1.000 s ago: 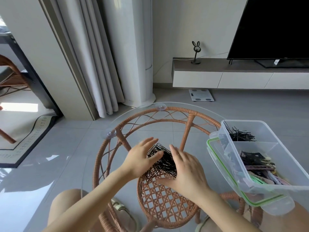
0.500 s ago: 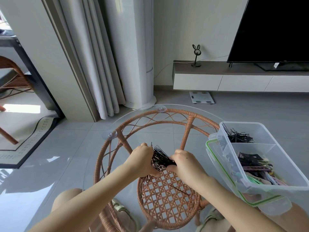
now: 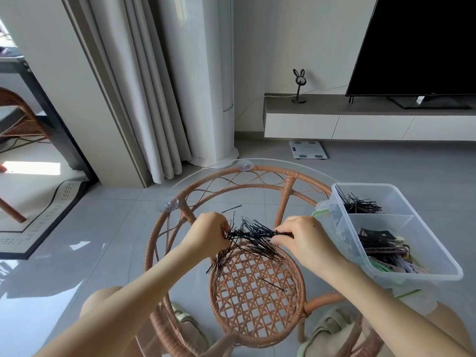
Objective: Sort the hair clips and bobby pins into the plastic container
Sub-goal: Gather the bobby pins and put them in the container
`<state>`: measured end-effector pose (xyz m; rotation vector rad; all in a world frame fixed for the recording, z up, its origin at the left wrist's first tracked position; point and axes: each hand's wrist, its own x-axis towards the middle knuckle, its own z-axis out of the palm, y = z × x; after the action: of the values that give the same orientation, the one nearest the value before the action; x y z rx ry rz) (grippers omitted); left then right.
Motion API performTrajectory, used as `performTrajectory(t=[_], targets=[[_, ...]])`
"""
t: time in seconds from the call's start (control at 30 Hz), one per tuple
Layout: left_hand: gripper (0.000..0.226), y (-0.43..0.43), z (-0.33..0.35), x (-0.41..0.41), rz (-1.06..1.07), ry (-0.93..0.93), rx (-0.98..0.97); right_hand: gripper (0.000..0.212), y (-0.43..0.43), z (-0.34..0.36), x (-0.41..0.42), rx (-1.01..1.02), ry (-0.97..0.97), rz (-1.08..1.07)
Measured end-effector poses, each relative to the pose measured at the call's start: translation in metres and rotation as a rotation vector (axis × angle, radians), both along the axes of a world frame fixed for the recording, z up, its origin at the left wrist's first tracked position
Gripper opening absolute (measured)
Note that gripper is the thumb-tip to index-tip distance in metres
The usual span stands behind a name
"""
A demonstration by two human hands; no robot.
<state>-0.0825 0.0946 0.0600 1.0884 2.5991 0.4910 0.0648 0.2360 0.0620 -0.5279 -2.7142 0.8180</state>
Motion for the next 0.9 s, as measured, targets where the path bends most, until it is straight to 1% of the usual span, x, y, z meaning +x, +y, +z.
performTrajectory(t=[0.17, 0.37, 0.5, 0.57, 0.67, 0.73, 0.9], targets=[[0.019, -0.005, 0.01, -0.005, 0.075, -0.064, 0.093, 0.013, 0.009, 0.013, 0.004, -0.059, 0.081, -0.001], [0.018, -0.007, 0.031, -0.011, 0.147, -0.121, 0.204, 0.007, 0.029, 0.033, 0.006, -0.112, 0.15, 0.003], [0.017, 0.002, 0.052, -0.012, 0.151, -0.163, 0.255, 0.003, 0.059, 0.056, 0.018, -0.107, 0.218, -0.038], [0.014, 0.009, 0.063, -0.012, 0.142, -0.163, 0.273, 0.004, 0.082, 0.067, 0.027, -0.067, 0.223, -0.072], [0.008, 0.025, 0.078, -0.009, 0.116, -0.161, 0.299, 0.009, 0.122, 0.078, 0.045, 0.021, 0.183, -0.145], [0.009, 0.04, 0.085, -0.007, 0.1, -0.187, 0.334, 0.009, 0.146, 0.079, 0.056, 0.085, 0.118, -0.165], [0.013, 0.084, 0.102, 0.006, 0.002, -0.178, 0.347, 0.01, 0.182, 0.055, 0.064, 0.138, -0.143, -0.085]])
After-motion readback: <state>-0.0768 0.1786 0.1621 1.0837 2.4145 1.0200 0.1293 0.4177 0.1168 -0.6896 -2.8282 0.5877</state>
